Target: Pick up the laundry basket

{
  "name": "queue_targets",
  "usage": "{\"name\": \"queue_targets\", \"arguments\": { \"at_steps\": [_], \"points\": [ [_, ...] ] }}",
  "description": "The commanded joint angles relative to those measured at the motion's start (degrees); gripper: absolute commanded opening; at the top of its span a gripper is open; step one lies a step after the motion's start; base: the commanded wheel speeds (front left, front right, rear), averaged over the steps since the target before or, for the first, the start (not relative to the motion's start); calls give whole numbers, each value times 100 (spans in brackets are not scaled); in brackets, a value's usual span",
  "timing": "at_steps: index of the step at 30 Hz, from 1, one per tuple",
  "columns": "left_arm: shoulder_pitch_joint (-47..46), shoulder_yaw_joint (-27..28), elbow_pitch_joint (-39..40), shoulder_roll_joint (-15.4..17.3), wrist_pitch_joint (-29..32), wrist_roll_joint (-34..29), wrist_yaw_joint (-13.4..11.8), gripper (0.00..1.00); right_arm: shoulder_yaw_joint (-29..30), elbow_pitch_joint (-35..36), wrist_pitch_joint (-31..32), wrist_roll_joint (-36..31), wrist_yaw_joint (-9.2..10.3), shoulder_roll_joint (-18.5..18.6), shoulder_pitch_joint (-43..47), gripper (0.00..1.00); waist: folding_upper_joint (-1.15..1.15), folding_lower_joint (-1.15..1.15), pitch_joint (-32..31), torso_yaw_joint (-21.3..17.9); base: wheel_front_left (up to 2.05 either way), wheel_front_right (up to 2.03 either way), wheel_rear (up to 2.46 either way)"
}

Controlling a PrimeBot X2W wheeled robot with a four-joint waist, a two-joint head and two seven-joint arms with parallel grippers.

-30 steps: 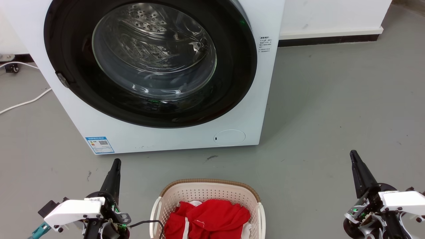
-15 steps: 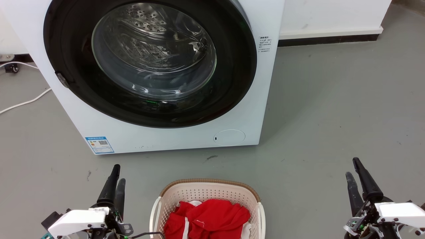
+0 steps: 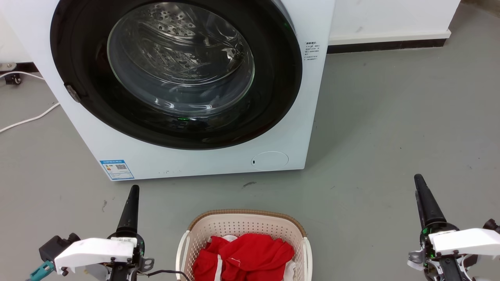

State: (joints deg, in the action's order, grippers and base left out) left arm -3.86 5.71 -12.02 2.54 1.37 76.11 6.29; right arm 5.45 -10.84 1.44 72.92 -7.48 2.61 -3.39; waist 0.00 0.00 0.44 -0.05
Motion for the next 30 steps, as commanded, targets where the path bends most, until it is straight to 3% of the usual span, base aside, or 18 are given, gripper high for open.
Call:
{"name": "queue_targets", "arguments": {
  "at_steps": [1, 12, 30],
  "points": [
    [-132, -19, 143, 23, -51, -200, -16, 100, -30, 145, -57, -229, -1, 14, -22, 100, 0, 0, 1, 0, 0, 0, 0],
    [-65, -191, 342, 26, -305, -1448, -189, 100, -160, 389, -312, -1743, -1, 18, 68, 100, 0, 0, 1, -2, 0, 0, 0],
    [30, -381, 555, 31, -665, -3052, -322, 100, -345, 800, -670, -3545, -2, 23, 238, 100, 0, 0, 3, 8, 0, 0, 0]
  ]
}}
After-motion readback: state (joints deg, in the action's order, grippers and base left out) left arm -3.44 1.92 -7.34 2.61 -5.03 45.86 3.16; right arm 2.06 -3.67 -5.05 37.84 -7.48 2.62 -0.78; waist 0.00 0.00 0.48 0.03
